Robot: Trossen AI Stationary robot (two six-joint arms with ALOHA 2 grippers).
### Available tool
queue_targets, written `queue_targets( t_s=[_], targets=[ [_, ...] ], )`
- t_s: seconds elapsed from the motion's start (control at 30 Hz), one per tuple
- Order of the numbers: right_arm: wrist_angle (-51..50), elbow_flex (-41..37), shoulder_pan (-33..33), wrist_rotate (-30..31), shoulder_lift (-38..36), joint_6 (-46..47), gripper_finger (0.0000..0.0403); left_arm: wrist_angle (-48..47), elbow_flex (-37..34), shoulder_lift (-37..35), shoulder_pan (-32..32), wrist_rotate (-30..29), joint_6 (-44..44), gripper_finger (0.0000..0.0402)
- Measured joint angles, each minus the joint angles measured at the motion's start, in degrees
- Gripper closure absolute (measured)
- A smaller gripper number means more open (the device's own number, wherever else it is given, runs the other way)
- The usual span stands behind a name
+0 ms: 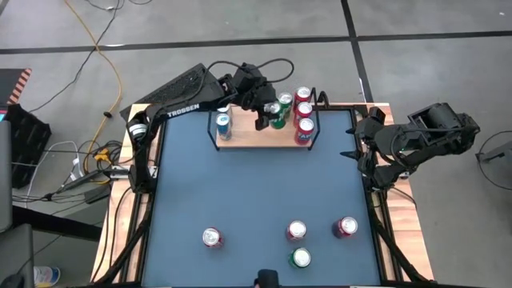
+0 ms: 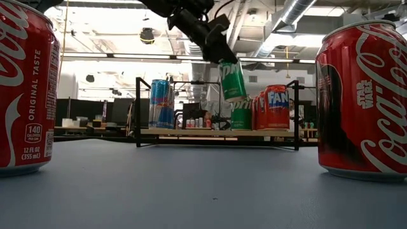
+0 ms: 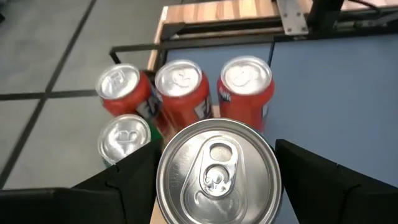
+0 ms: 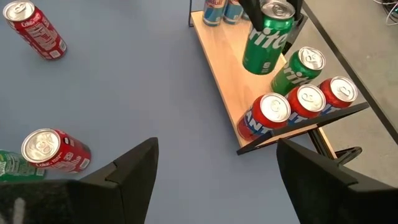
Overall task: Place canned beverage on shelf
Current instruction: Put the right green soda can on the shelf aligned with the other green soda can
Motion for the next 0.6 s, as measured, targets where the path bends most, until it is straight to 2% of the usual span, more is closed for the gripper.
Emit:
queue_targets(
  t_s=[0.2,0.43,0.6],
  targets=[
    [0.0,0.0,0.0,0.1,0.0,0.0,0.0092,-0.6,2.5,2.3,-0.2,0.8,0.7,0.0133],
    [0.1,0.0,-0.3,0.2,0.0,0.4,0.0092,-12.7,16.7,10.2,-0.6,-0.1,2.3,0.0133],
    [0.0,0.0,-0.3,0.2,0.0,0.4,0.0092,-13.5,17.6,11.2,-0.7,1.6,5.3,0.0133]
  ],
)
